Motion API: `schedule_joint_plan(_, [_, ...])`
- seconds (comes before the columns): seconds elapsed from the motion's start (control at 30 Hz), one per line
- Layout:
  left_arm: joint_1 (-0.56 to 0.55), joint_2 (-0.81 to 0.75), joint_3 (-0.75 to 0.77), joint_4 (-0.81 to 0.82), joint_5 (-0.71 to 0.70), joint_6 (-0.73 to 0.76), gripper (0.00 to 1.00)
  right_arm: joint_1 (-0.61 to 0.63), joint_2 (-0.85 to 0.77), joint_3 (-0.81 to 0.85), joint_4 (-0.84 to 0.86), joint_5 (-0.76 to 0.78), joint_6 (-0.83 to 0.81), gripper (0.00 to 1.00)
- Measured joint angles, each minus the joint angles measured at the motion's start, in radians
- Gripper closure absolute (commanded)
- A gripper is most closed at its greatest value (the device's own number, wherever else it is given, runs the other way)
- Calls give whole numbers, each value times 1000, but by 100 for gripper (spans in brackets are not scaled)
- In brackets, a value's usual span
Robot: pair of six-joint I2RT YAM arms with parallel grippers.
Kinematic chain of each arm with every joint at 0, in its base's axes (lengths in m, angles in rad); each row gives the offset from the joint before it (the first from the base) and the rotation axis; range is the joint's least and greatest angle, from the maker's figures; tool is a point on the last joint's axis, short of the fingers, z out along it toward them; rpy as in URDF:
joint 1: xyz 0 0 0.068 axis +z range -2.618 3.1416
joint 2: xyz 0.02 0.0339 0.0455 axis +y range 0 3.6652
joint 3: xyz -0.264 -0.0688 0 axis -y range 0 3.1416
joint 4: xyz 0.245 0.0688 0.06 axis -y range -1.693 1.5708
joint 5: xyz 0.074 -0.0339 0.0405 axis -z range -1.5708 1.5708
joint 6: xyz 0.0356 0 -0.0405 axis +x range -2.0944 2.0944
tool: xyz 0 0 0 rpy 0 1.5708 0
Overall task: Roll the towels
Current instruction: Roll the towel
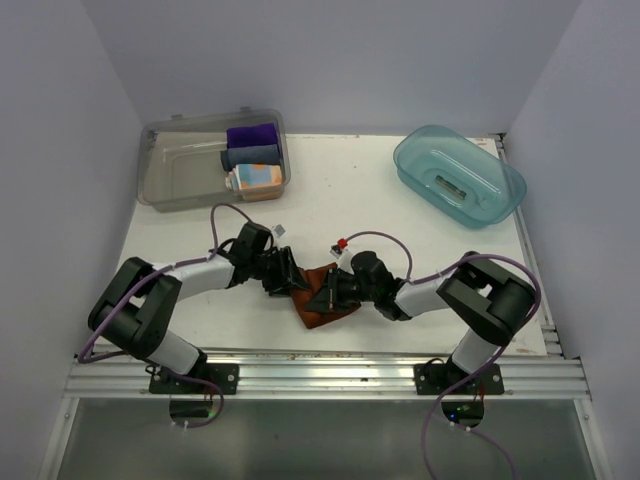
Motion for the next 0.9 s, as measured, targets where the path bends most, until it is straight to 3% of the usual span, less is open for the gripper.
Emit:
schedule_joint_plan(0.07, [-1,10,10,-12,-10,2,59,-1,0,-1,0,1,2,98])
schedule_joint_plan(0.23, [-8,15,15,-24,-21,-10,60,0,-43,18,-116,31,-39,66])
schedule_joint_plan(0.33, [-11,15,16,-25,-31,-18,60,17,-127,64,-293,96,-111,55])
schedule_joint_plan(0.5, [-12,15,21,-41,-39,-22,60,97,-267,197,-625,332,-246,52])
schedule_joint_plan(0.63, [-14,15,26,-55,-45,-24,60,239,-294,323,-818,563,-320,52])
schedule_joint_plan(0.77, [-18,15,36,-73,-55,-34,60,438,-215,499,-1009,817,-394,49])
schedule_joint_plan(0.9, [-20,16,51,-89,-64,-40,60,560,-60,658,-1115,995,-459,46])
